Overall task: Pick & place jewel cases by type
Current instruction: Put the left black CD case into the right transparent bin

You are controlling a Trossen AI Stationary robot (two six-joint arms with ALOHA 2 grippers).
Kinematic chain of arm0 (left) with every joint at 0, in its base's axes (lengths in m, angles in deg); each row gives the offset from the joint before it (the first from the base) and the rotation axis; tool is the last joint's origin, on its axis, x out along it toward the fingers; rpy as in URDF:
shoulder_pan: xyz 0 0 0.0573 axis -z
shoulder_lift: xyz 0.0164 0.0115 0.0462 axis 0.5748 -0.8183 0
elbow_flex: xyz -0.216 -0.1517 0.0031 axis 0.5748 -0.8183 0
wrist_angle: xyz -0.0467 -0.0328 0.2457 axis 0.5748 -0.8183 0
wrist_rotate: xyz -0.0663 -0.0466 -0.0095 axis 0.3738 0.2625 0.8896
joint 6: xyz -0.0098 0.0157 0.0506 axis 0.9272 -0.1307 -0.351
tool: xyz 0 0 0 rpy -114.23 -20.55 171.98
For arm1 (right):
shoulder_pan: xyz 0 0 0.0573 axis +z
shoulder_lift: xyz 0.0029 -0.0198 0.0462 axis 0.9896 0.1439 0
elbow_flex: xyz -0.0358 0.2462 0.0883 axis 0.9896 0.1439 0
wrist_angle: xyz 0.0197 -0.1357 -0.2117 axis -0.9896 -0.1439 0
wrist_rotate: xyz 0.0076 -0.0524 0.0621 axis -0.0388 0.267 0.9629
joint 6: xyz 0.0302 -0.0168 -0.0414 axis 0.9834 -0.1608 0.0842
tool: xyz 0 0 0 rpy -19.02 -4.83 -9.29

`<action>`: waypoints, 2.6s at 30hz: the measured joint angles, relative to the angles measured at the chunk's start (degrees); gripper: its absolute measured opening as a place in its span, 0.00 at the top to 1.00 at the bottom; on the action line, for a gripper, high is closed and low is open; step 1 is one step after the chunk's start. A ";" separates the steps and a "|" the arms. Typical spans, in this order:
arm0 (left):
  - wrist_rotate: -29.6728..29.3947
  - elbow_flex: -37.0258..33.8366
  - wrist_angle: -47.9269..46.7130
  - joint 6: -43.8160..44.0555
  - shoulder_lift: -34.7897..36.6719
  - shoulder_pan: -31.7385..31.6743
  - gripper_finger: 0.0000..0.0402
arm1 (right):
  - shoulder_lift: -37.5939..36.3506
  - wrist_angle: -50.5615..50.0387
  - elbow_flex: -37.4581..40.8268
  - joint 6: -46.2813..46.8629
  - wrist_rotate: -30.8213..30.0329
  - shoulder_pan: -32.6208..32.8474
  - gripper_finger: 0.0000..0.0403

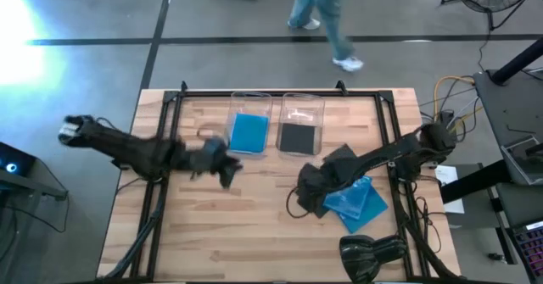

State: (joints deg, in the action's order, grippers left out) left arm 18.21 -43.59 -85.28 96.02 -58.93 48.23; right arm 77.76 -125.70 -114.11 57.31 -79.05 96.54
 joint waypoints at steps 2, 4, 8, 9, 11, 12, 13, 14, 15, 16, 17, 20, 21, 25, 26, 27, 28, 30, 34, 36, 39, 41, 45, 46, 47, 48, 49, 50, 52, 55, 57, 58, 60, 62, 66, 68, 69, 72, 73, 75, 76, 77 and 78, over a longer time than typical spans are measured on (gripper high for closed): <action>-8.65 -1.37 3.77 2.55 -1.69 8.27 0.68 | 1.96 4.35 1.30 -0.21 0.16 1.42 0.40; -16.40 -2.04 5.37 6.56 -4.25 14.82 0.68 | 4.23 6.41 1.36 -0.90 -0.62 2.74 0.40; -24.09 -2.40 5.54 17.01 -9.01 22.28 0.68 | 8.26 4.75 0.04 0.22 -5.66 4.23 0.41; -24.17 -2.39 5.59 19.69 -10.12 23.10 0.68 | 9.10 4.81 -0.24 0.23 -5.83 4.35 0.40; -23.83 -2.24 5.30 23.82 -12.42 24.35 0.68 | 10.46 5.80 -0.90 0.38 -4.94 4.43 0.40; -23.14 -2.03 5.44 25.29 -13.54 24.82 0.68 | 11.23 7.04 -1.16 0.38 -3.96 4.43 0.40; -22.18 -1.82 5.48 26.78 -14.62 25.27 0.68 | 12.08 9.08 -1.39 0.11 -2.54 4.43 0.40; -21.32 -1.57 5.44 28.26 -15.58 25.65 0.68 | 13.03 11.09 -1.76 -0.30 -0.90 4.41 0.40; -20.53 -1.26 5.49 29.82 -16.68 25.97 0.68 | 13.80 13.36 -2.31 -0.90 1.02 4.37 0.40; -19.80 -0.97 5.65 31.32 -17.74 26.26 0.68 | 14.74 16.04 -3.14 -1.44 3.01 4.35 0.40; -19.12 -0.82 5.68 32.98 -18.76 26.58 0.68 | 15.70 18.76 -4.18 -2.08 4.78 4.37 0.40; -18.34 -0.66 5.57 38.84 -22.06 27.10 0.68 | 18.27 24.82 -7.82 -4.41 9.31 4.36 0.40; -18.19 -0.66 5.55 40.82 -23.21 27.16 0.68 | 19.24 26.34 -9.13 -5.49 10.55 4.32 0.40; -16.12 -0.69 5.39 46.07 -27.19 27.09 0.68 | 22.85 26.31 -15.80 -8.52 16.38 2.74 0.41; -15.78 -0.69 5.54 46.79 -27.96 27.09 0.68 | 22.97 24.95 -17.15 -8.34 16.94 2.26 0.42; -15.75 -0.69 5.81 47.31 -28.70 26.96 0.68 | 22.82 23.58 -17.99 -8.34 16.69 1.96 0.42; -15.76 -0.69 6.28 47.48 -29.33 26.71 0.68 | 22.33 22.23 -18.60 -8.34 15.93 1.69 0.43; -15.60 -0.69 7.38 47.16 -30.13 25.98 0.68 | 20.47 19.81 -19.18 -6.74 14.99 1.02 0.44; -15.53 -0.69 13.41 40.44 -30.98 23.27 0.68 | 16.23 12.81 -18.16 7.17 15.66 0.21 0.44; -14.58 -0.66 18.88 33.54 -31.47 21.70 0.68 | 14.72 11.90 -16.29 13.08 16.06 0.60 0.44; -10.67 -0.67 24.11 22.13 -32.67 19.31 0.68 | 13.82 12.71 -13.32 19.53 16.28 3.22 0.44; -7.95 -0.62 24.53 17.94 -33.73 17.76 0.68 | 13.92 13.16 -11.54 23.37 16.69 5.23 0.44; -6.01 -0.71 24.26 14.45 -35.45 15.62 0.68 | 14.93 13.15 -9.08 31.10 17.19 8.16 0.44; -5.71 -0.71 24.51 13.85 -35.87 15.15 0.68 | 15.01 13.18 -8.80 32.44 17.25 8.74 0.44; -5.00 -0.71 24.59 13.18 -36.27 14.78 0.68 | 14.99 13.59 -8.70 33.51 17.18 9.28 0.44; -3.99 -0.71 24.31 12.78 -36.77 14.38 0.68 | 14.99 13.89 -8.51 34.53 17.19 9.86 0.44; -2.52 -0.73 24.45 12.54 -37.47 13.88 0.68 | 14.99 14.05 -8.24 35.31 17.15 10.28 0.44; -0.70 -0.73 24.95 12.13 -38.21 13.45 0.68 | 15.05 14.12 -8.01 36.01 16.89 10.65 0.44; 2.97 -0.73 25.70 11.51 -40.02 12.64 0.68 | 15.06 14.41 -7.69 37.46 16.25 11.05 0.44; 7.09 -0.67 29.63 14.20 -42.14 11.20 0.68 | 15.04 14.59 -7.43 38.54 16.26 10.86 0.44; 9.21 -0.66 32.86 17.78 -43.29 10.13 0.68 | 15.04 14.73 -7.44 38.54 15.69 11.09 0.44; 10.14 -0.66 34.53 19.07 -43.65 9.54 0.68 | 15.04 14.76 -7.45 38.52 15.41 11.21 0.44; 14.10 -0.66 38.09 21.11 -44.53 7.98 0.68 | 15.04 14.77 -7.42 38.50 15.38 11.21 0.44; 18.88 -0.66 40.86 21.72 -45.42 6.32 0.68 | 14.99 14.88 -7.27 38.50 14.97 11.21 0.44; 24.68 -0.60 41.62 21.71 -46.51 4.08 0.68 | 14.95 15.50 -6.86 38.41 14.97 11.21 0.44; 25.10 -0.58 41.32 21.65 -46.58 3.63 0.68 | 14.85 16.22 -6.39 39.08 15.08 11.22 0.44; 25.35 -0.58 41.28 21.48 -46.58 3.54 0.68 | 14.83 16.52 -6.22 39.50 15.34 11.26 0.44; 25.54 -0.58 40.31 19.58 -46.20 3.50 0.68 | 14.77 18.31 -5.39 39.87 16.27 11.59 0.44; 25.97 -0.55 39.50 18.64 -46.11 3.49 0.68 | 14.73 18.82 -5.15 40.32 16.10 11.79 0.44; 26.85 -0.39 37.54 16.92 -45.68 3.53 0.68 | 14.70 19.49 -4.59 41.48 15.83 12.06 0.44; 26.88 -0.34 36.06 16.53 -45.28 3.70 0.68 | 14.67 19.88 -4.30 41.88 15.88 12.19 0.44; 26.99 -0.43 34.85 16.35 -45.21 3.82 0.68 | 14.64 20.57 -3.87 42.23 15.88 12.26 0.44; 27.27 -0.53 34.35 16.15 -45.21 3.85 0.68 | 14.58 21.47 -3.37 42.50 15.84 12.32 0.44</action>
State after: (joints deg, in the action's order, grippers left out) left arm 45.48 -44.12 -50.93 112.18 -104.14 52.08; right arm 92.34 -104.23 -117.48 99.82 -63.20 108.86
